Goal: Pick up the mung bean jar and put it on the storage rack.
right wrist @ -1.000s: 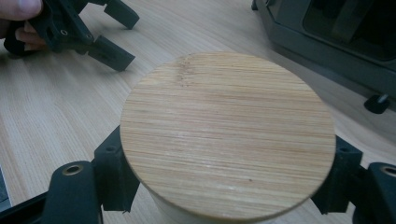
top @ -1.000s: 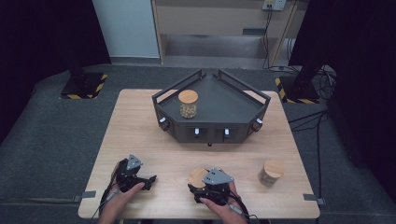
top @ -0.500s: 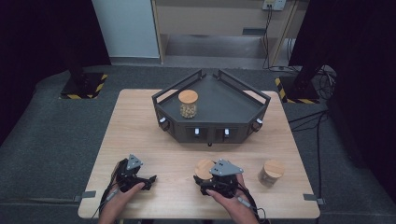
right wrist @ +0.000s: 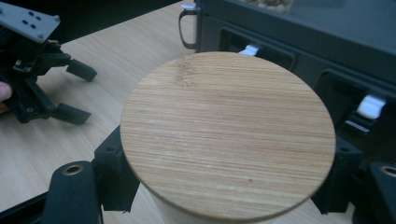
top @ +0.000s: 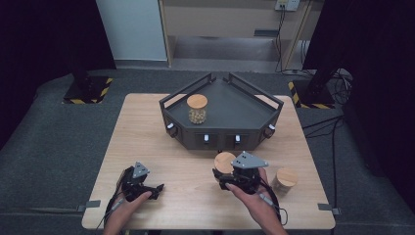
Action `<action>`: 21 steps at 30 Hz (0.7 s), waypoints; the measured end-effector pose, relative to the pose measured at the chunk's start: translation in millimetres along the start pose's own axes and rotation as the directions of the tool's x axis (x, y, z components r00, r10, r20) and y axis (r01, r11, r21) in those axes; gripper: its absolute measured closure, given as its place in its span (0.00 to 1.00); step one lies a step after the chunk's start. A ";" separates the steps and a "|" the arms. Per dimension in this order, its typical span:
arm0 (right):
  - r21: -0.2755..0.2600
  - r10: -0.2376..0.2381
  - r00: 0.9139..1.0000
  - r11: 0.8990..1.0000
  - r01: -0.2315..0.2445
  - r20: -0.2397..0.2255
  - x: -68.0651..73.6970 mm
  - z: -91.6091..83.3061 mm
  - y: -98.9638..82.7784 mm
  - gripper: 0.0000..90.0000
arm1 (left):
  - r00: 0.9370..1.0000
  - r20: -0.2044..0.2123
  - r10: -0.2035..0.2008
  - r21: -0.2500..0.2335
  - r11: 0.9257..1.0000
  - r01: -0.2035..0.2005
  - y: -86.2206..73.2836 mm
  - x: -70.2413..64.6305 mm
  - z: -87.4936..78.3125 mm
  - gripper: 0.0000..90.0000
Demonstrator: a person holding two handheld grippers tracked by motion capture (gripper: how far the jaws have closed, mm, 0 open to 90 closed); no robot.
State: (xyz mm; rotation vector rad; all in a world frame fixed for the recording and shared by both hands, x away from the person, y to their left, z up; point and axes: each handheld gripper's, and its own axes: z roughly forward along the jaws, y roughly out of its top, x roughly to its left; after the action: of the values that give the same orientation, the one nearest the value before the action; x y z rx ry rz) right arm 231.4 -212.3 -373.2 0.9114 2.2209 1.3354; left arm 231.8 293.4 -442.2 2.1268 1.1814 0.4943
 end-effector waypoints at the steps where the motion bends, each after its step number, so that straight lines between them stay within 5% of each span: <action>1: 0.000 0.001 1.000 1.000 -0.001 0.004 -0.3 -0.3 1.8 0.28 | 1.000 0.000 0.000 0.000 1.000 0.000 0.0 0.0 0.0 0.00; 21: -0.005 0.009 0.999 1.000 -0.009 0.035 -7.2 -6.3 36.2 0.28 | 1.000 -0.001 -0.002 0.000 1.000 0.002 0.1 -0.3 0.1 0.00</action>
State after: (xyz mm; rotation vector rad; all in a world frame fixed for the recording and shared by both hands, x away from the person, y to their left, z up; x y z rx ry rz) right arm 244.6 -209.3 -338.3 0.9366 2.1886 1.3184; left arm 231.8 293.0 -442.2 2.1257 1.1840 0.4947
